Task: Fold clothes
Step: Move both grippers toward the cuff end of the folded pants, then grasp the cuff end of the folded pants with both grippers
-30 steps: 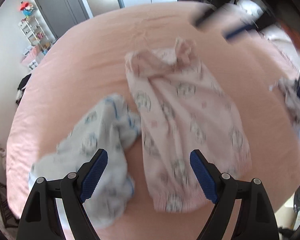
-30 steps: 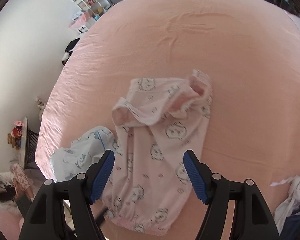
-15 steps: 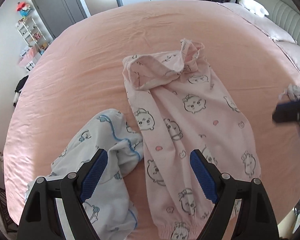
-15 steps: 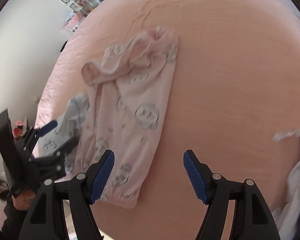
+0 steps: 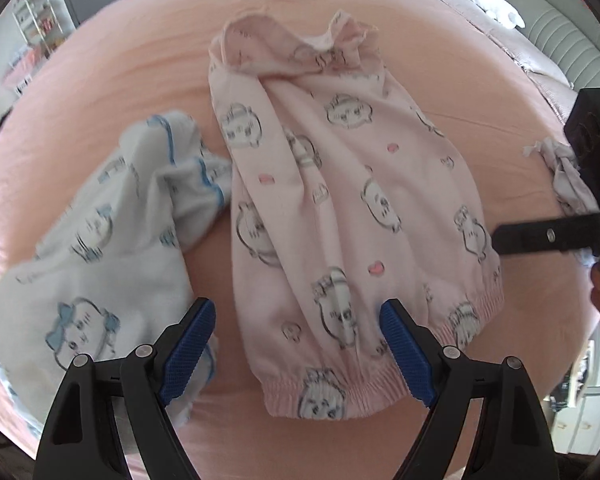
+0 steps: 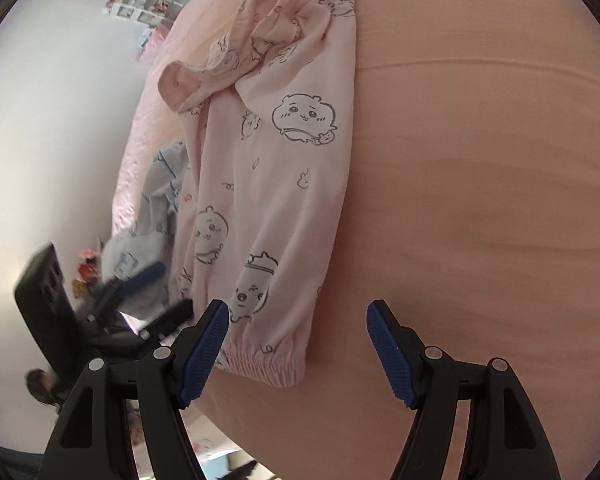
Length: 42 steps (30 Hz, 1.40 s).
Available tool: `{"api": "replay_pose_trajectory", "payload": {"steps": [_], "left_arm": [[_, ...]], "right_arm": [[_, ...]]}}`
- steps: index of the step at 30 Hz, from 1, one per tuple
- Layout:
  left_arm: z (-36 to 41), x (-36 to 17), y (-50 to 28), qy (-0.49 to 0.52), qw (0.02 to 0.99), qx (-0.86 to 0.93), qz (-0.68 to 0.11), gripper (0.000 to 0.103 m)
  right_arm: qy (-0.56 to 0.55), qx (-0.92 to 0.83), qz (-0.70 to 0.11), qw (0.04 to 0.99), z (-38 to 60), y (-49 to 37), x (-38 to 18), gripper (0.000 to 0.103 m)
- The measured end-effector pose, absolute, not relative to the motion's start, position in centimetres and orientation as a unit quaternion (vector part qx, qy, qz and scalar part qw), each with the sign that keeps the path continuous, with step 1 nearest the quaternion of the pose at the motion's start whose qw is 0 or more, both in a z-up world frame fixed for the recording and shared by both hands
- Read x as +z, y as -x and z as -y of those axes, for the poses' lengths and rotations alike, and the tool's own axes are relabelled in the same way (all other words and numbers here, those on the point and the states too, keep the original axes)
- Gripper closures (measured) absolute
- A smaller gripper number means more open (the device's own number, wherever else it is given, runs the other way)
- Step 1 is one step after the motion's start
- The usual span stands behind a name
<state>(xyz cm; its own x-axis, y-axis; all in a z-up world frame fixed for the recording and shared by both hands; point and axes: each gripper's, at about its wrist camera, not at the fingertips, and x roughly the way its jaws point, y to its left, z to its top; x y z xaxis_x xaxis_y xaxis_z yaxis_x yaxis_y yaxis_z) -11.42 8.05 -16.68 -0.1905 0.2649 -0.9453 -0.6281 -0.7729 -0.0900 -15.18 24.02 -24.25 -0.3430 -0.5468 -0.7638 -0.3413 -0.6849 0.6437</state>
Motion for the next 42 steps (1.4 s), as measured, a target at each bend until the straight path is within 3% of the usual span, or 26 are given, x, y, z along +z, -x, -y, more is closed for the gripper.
{"api": "replay_pose_trajectory", "payload": {"steps": [7,11,17,25,34,42], "left_arm": [[-8.0,-16.9,10.6,0.576,0.311,0.745,-0.128,0.019],[-7.4,-15.7,9.3,0.578,0.322,0.743,-0.096,0.019],[-7.0,-15.1,7.4,0.568,0.317,0.75,-0.124,0.019],[-3.6,-18.1,9.3,0.618,0.284,0.732,-0.046,0.019],[-3.2,-17.1,11.1,0.608,0.264,0.749,0.005,0.019],[-3.8,-18.1,11.8,0.629,0.263,0.731,0.033,0.019]], "right_arm": [[-0.528,-0.684,0.493,0.099,-24.2,15.4,-25.9,0.032],[-0.54,-0.686,0.477,0.101,-23.3,15.7,-26.0,0.032],[-0.547,-0.686,0.47,0.102,-22.8,15.3,-26.1,0.032],[-0.548,-0.689,0.465,0.093,-22.2,14.6,-26.2,0.032],[-0.543,-0.695,0.466,0.066,-21.3,14.6,-26.3,0.032],[-0.517,-0.679,0.516,0.074,-22.6,15.1,-27.6,0.032]]}}
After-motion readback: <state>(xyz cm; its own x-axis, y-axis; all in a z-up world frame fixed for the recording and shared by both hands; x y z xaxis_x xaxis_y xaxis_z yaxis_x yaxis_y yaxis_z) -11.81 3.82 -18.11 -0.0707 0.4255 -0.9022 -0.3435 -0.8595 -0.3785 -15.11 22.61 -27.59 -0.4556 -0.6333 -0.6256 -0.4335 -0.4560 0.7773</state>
